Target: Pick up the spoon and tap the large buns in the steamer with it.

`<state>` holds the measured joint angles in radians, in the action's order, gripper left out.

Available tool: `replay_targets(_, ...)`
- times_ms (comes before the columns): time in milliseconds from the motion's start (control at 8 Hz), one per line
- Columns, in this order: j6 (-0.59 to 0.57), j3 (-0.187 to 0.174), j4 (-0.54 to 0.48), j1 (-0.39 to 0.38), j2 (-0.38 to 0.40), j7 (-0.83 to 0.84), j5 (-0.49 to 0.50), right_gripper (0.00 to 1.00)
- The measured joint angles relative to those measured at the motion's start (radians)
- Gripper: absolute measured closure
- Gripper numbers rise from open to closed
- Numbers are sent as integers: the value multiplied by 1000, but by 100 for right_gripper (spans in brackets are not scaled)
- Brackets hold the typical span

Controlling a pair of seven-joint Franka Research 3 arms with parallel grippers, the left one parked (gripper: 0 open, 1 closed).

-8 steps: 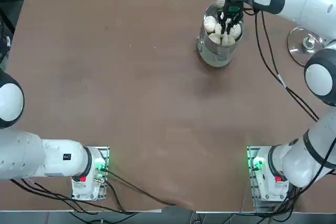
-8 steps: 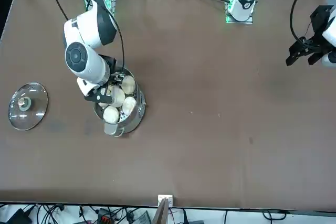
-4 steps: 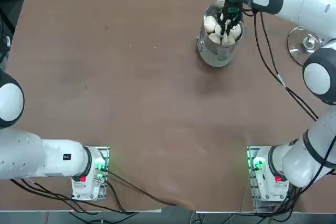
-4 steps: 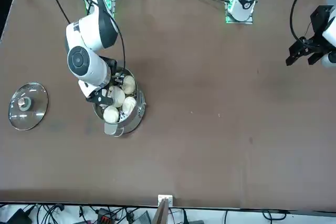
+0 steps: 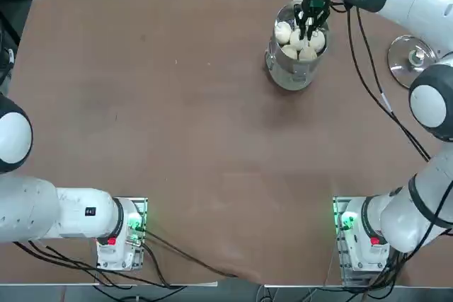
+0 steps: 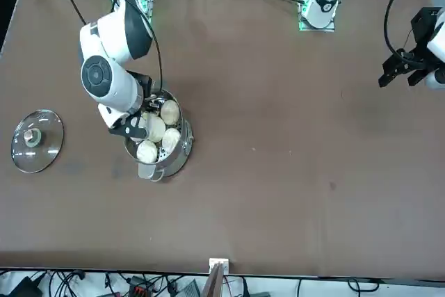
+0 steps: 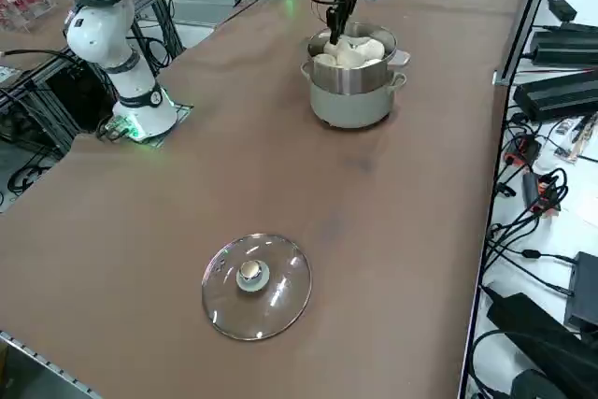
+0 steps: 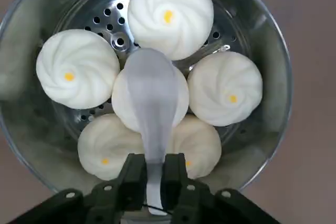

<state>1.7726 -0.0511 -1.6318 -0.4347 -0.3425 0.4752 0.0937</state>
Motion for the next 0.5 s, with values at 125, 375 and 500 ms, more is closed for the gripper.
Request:
replay_targets(125, -1, 0, -1, 0, -9, 1, 0, 83)
replay_targets(375, 0, 0, -2, 0, -35, 1, 0, 83)
replay_targets(500, 0, 0, -2, 0, -42, 1, 0, 83)
